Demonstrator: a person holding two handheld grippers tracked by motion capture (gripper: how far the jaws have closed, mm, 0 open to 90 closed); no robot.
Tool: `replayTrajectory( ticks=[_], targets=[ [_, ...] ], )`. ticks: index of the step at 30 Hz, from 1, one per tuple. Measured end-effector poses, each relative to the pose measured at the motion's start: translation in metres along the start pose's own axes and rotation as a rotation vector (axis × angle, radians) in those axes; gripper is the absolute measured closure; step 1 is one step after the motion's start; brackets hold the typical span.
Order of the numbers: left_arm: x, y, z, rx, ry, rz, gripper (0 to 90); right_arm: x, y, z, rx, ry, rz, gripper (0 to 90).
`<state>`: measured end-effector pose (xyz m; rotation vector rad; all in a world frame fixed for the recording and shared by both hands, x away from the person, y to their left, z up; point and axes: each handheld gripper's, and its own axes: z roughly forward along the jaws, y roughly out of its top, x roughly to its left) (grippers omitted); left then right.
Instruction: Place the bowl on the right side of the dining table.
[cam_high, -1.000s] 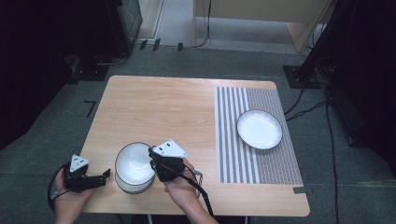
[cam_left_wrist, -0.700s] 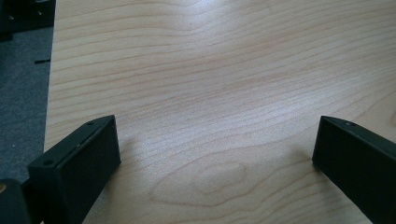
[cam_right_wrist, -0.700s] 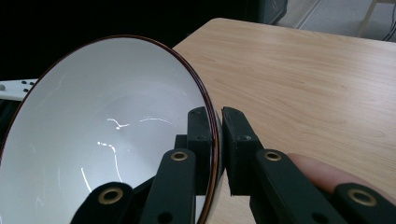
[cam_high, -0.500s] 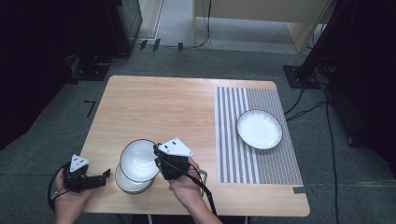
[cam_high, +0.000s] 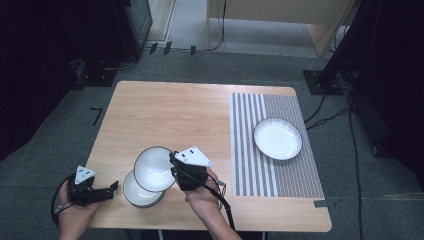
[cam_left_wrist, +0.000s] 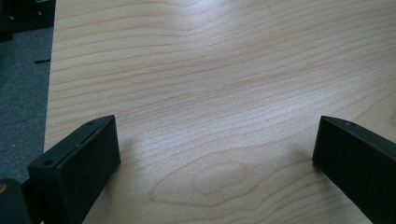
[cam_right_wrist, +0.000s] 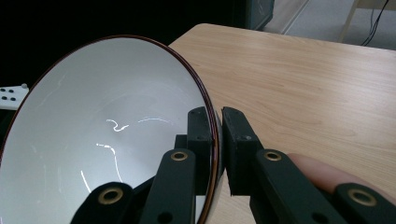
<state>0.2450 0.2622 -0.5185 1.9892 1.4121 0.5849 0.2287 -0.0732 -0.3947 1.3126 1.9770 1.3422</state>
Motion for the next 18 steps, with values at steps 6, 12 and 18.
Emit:
replayTrajectory(
  ticks=[6, 12, 18],
  targets=[
    [0.0, 0.0, 0.0, -0.001, 0.0, 0.0, 0.1, -0.004, -0.001, -0.001, 0.0, -0.013, 0.0, 83.9],
    [0.0, 0.0, 0.0, -0.001, 0.0, 0.0, 0.1, -0.008, -0.001, -0.002, 0.0, -0.022, 0.006, 83.8],
    [0.0, 0.0, 0.0, -0.001, 0.0, 0.0, 0.1, -0.01, -0.001, -0.003, -0.004, -0.027, 0.006, 83.9]
  ],
)
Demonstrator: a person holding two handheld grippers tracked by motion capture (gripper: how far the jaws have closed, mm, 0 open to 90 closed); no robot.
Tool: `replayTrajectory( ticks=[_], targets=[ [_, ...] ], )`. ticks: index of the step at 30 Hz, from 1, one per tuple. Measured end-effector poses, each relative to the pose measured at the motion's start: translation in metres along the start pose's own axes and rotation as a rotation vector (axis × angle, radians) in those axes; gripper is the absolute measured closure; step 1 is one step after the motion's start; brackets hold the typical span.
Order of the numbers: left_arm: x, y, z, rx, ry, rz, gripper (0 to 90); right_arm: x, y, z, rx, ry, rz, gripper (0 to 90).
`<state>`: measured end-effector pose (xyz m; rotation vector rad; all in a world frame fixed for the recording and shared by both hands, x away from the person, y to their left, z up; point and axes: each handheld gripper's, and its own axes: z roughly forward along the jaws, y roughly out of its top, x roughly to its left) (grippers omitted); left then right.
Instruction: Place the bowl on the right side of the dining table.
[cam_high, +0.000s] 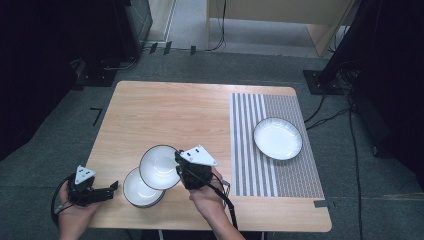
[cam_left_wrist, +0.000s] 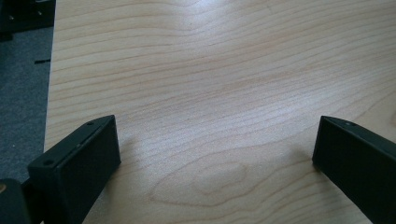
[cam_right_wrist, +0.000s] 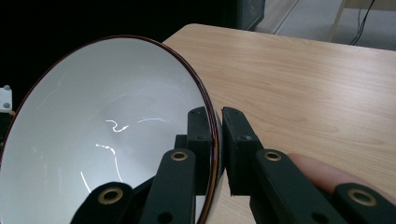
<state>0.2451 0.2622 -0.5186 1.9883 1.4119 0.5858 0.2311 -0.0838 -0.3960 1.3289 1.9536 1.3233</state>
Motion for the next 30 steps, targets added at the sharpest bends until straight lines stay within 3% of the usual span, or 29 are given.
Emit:
replayTrajectory(
  ticks=[30],
  targets=[
    [0.0, 0.001, 0.001, -0.004, 0.002, -0.006, 0.5, -0.02, -0.004, -0.003, -0.006, -0.043, 0.03, 83.8]
  ],
)
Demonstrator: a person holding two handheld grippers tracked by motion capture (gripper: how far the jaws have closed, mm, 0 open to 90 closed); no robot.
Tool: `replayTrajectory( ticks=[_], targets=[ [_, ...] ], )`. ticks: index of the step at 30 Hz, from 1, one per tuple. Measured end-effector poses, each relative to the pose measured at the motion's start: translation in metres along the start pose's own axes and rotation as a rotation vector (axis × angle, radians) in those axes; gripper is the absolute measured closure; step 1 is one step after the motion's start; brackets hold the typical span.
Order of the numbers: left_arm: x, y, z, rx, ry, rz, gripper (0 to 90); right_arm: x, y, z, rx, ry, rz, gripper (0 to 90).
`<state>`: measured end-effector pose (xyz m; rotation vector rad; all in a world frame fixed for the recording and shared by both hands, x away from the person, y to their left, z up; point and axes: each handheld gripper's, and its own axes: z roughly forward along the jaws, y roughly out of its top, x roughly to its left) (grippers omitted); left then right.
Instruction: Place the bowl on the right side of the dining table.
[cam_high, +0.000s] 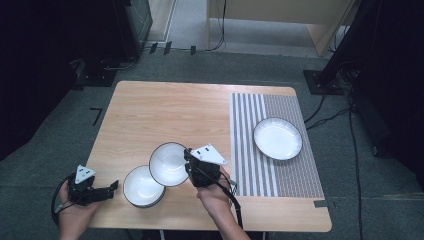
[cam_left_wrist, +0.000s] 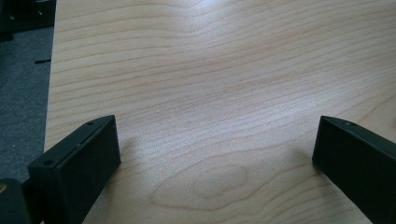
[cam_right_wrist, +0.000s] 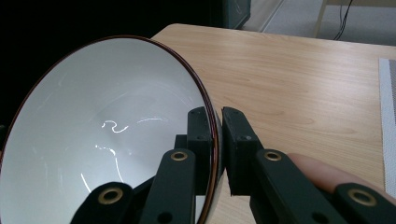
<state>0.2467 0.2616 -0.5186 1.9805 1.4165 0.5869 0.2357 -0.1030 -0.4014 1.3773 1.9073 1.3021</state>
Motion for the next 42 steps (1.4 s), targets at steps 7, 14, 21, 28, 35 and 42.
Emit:
replayTrajectory(
  ticks=[7, 14, 21, 28, 35, 42],
  targets=[
    [0.001, 0.0, -0.001, -0.011, 0.006, -0.002, 5.1, -0.004, 0.0, -0.002, -0.003, -0.011, 0.008, 83.8],
    [0.001, -0.001, -0.001, -0.011, 0.005, -0.001, 5.1, -0.009, 0.0, -0.004, -0.005, -0.025, 0.015, 83.8],
    [0.002, -0.001, -0.002, -0.013, -0.004, -0.007, 4.9, -0.012, -0.001, -0.005, -0.008, -0.03, 0.016, 83.8],
    [0.001, 0.0, -0.001, -0.005, -0.016, 0.002, 1.6, -0.016, -0.002, -0.005, -0.005, -0.036, 0.022, 83.8],
    [0.0, 0.0, 0.0, 0.003, -0.019, 0.011, 0.0, -0.018, -0.004, -0.005, -0.003, -0.037, 0.027, 83.7],
    [-0.001, 0.0, 0.0, 0.004, -0.014, 0.015, 0.0, -0.02, -0.006, -0.004, 0.001, -0.044, 0.029, 83.7]
  ],
)
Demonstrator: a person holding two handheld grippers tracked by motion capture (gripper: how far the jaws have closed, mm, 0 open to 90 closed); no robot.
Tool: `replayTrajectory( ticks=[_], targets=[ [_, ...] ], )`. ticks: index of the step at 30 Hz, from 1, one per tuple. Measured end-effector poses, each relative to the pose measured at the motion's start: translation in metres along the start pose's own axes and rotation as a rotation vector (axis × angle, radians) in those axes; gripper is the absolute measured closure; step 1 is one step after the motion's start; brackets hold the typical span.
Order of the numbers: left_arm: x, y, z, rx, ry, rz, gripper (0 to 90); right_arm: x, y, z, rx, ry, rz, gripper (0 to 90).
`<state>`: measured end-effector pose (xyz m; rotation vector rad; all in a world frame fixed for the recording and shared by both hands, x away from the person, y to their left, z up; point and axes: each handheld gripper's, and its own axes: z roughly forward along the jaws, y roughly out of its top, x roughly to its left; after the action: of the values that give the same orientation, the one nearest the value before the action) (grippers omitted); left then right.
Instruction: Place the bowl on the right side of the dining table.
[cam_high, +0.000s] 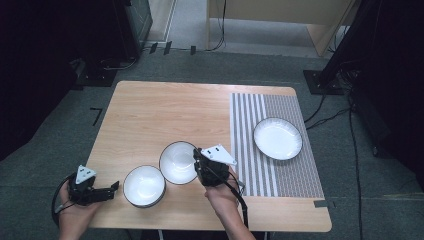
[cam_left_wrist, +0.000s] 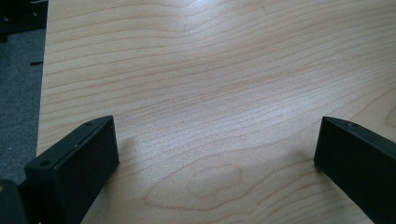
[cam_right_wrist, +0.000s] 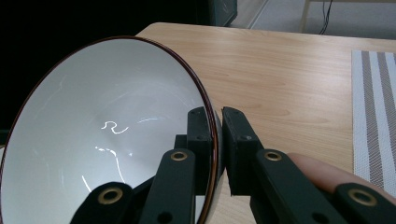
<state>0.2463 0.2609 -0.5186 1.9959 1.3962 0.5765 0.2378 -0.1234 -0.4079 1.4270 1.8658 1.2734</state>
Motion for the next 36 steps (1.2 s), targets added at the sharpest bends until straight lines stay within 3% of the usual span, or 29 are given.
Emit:
replayTrajectory(
  ticks=[36],
  targets=[
    [-0.001, 0.0, 0.0, 0.001, 0.007, -0.004, 0.0, -0.026, -0.001, -0.002, -0.005, -0.066, 0.023, 83.5]
  ],
)
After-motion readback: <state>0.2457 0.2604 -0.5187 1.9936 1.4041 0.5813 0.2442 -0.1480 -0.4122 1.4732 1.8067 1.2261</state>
